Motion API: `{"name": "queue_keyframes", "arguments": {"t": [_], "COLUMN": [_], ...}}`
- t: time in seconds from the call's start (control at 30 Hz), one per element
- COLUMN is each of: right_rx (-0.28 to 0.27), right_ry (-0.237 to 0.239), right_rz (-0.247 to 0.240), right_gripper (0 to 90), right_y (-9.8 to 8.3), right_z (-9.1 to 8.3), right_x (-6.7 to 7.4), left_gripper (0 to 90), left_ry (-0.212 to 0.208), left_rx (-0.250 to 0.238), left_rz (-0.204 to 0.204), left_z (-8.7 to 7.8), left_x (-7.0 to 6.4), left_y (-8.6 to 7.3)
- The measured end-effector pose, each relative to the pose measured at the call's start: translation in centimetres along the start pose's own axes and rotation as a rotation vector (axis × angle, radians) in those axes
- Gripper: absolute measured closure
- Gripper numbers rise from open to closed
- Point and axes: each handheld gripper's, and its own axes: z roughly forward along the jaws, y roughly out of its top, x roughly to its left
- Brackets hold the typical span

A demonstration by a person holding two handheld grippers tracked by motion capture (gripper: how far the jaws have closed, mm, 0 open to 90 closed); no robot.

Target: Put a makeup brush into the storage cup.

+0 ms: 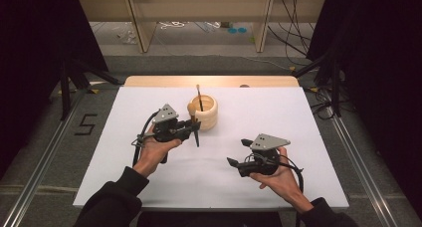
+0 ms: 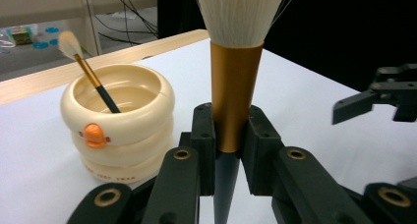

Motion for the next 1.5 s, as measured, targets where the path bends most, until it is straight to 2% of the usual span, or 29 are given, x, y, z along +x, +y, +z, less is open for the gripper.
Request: {"name": "queue_keyframes", "arguments": {"t": [0.33, 0.47, 0.53, 0.67, 0.7, 0.73, 0.93, 1.07, 1.17, 1.27, 1.5], "right_rx": [-0.019, -0.033, -0.048, -0.041, -0.038, -0.037, -0.037, -0.030, -0.032, -0.038, -0.047], "right_ry": [0.003, -0.007, -0.020, -0.031, -0.033, -0.035, -0.037, -0.034, -0.041, -0.044, -0.040], "right_rz": [0.041, 0.053, 0.061, 0.071, 0.076, 0.076, 0.079, 0.072, 0.072, 0.073, 0.078], "right_gripper": [20.2, 18.8, 18.7, 18.2, 18.2, 18.1, 18.2, 18.2, 18.2, 18.2, 18.2], "right_y": [-0.8, -1.1, -1.2, -1.6, -1.7, -1.8, -1.8, -1.8, -1.8, -1.9, -2.0], "right_z": [-0.8, -1.1, -1.4, -2.0, -2.1, -2.2, -2.3, -2.4, -2.4, -2.3, -2.5], "right_x": [-0.2, -0.6, -0.6, -0.8, -0.9, -0.9, -0.6, -0.6, -0.6, -0.5, -0.6], "left_gripper": [77.3, 77.3, 77.3, 77.4, 77.3, 77.3, 77.3, 77.3, 77.3, 77.3, 77.3], "left_ry": [0.021, 0.030, 0.021, 0.020, 0.020, 0.022, 0.034, 0.040, 0.046, 0.056, 0.072], "left_rx": [-0.017, -0.017, -0.016, -0.010, -0.009, -0.009, 0.000, -0.009, -0.009, -0.014, -0.015], "left_rz": [0.010, 0.013, 0.012, 0.023, 0.014, 0.027, 0.037, 0.010, 0.025, 0.010, 0.007], "left_z": [-0.1, 0.2, 0.3, 0.7, 0.8, 0.8, 1.1, 1.3, 1.3, 1.4, 1.6], "left_x": [1.0, 1.1, 1.1, 1.2, 1.2, 1.3, 1.7, 2.0, 2.1, 2.4, 2.9], "left_y": [1.3, 1.7, 1.9, 2.3, 2.4, 2.5, 3.5, 4.1, 4.5, 4.8, 5.4]}}
